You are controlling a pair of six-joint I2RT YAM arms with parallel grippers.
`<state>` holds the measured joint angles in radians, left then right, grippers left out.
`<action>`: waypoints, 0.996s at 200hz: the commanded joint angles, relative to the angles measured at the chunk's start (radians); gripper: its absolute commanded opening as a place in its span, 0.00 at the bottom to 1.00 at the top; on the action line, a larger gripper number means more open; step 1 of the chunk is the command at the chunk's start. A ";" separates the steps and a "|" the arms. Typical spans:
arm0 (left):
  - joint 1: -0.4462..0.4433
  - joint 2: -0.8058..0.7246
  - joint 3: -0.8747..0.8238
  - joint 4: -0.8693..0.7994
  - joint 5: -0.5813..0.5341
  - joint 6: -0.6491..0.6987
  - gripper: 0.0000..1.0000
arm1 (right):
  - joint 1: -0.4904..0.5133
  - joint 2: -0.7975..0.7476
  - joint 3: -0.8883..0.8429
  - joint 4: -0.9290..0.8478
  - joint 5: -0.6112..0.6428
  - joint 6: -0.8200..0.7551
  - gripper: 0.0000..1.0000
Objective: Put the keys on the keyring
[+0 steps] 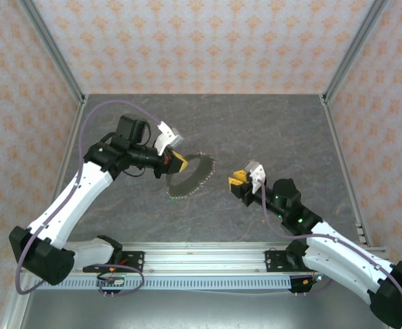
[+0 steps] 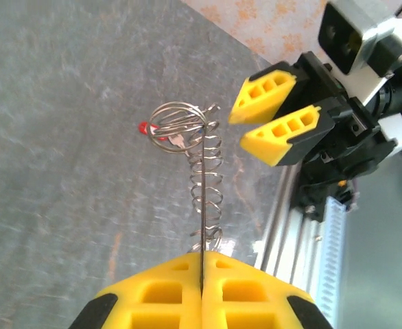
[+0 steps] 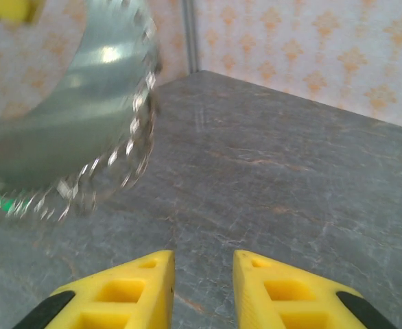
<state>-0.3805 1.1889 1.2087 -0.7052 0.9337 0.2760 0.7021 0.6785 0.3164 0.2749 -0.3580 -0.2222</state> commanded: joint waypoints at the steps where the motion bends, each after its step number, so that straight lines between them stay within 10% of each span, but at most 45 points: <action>1: -0.003 -0.096 -0.022 0.019 -0.065 0.230 0.00 | 0.027 0.006 -0.035 0.118 -0.031 -0.198 0.25; 73: -0.104 -0.034 0.054 0.042 -0.309 0.276 0.00 | 0.057 0.022 -0.096 0.282 0.051 -0.361 0.21; 91: -0.207 -0.001 0.213 -0.054 -0.247 0.232 0.00 | 0.061 0.020 -0.078 0.247 0.034 -0.354 0.21; 199: -0.120 0.070 0.205 -0.004 -0.156 0.166 0.00 | 0.120 0.184 -0.015 0.415 -0.011 -0.380 0.13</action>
<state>-0.5030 1.2594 1.3735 -0.6930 0.7315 0.4282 0.7967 0.8406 0.2687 0.5426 -0.3676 -0.5804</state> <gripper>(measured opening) 0.046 0.136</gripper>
